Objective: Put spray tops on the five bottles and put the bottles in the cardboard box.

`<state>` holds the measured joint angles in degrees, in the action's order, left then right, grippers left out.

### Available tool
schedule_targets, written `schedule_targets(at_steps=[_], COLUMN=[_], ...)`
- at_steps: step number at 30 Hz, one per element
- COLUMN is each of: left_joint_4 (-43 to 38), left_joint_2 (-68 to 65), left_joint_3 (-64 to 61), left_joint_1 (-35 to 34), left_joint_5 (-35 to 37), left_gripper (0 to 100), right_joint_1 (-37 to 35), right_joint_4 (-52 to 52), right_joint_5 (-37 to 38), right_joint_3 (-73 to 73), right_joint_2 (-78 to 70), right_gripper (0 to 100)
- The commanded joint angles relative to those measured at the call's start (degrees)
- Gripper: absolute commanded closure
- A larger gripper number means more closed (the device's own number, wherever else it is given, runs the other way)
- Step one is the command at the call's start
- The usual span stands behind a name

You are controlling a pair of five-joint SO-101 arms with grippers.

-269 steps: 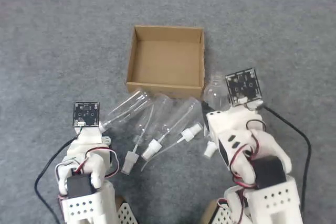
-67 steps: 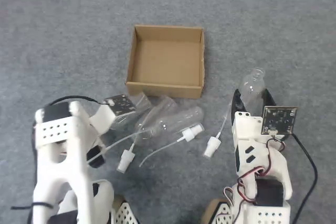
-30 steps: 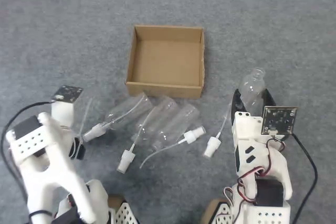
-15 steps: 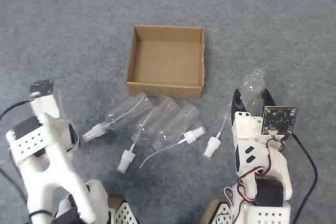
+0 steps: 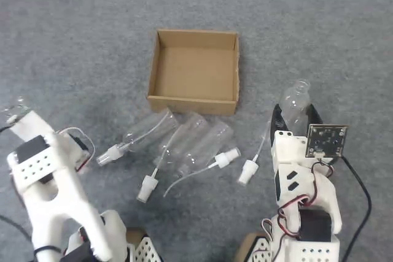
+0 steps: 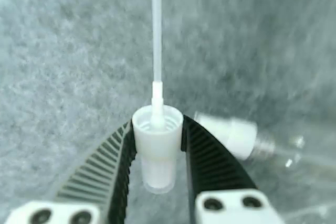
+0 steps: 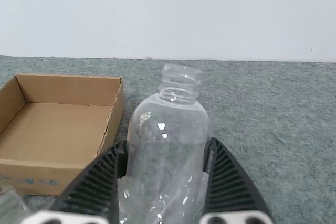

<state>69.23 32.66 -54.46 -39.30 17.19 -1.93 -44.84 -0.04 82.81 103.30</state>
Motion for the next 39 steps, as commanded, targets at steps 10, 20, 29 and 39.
schedule_targets(at_steps=[10, 20, 29, 39], left_joint_4=[-8.62, -23.56, -19.16, -18.2], left_joint_2=[1.67, 2.9, 8.97, 9.23], left_joint_3=[-0.57, -10.24, -13.05, -13.58], left_joint_1=[-0.18, -0.09, 0.18, 0.18], left_joint_5=[16.44, 25.05, 27.52, 27.52], left_gripper=[95, 99, 99, 85], right_joint_1=[0.4, 0.4, 0.4, 0.4], right_joint_4=[1.71, 1.71, 1.71, 1.71], right_joint_5=[0.09, 0.09, 0.09, 0.09], right_joint_3=[-0.79, -0.79, -0.79, -0.79], right_joint_2=[0.57, 0.57, 0.57, 0.57], right_gripper=[95.4, 95.2, 95.1, 95.1])
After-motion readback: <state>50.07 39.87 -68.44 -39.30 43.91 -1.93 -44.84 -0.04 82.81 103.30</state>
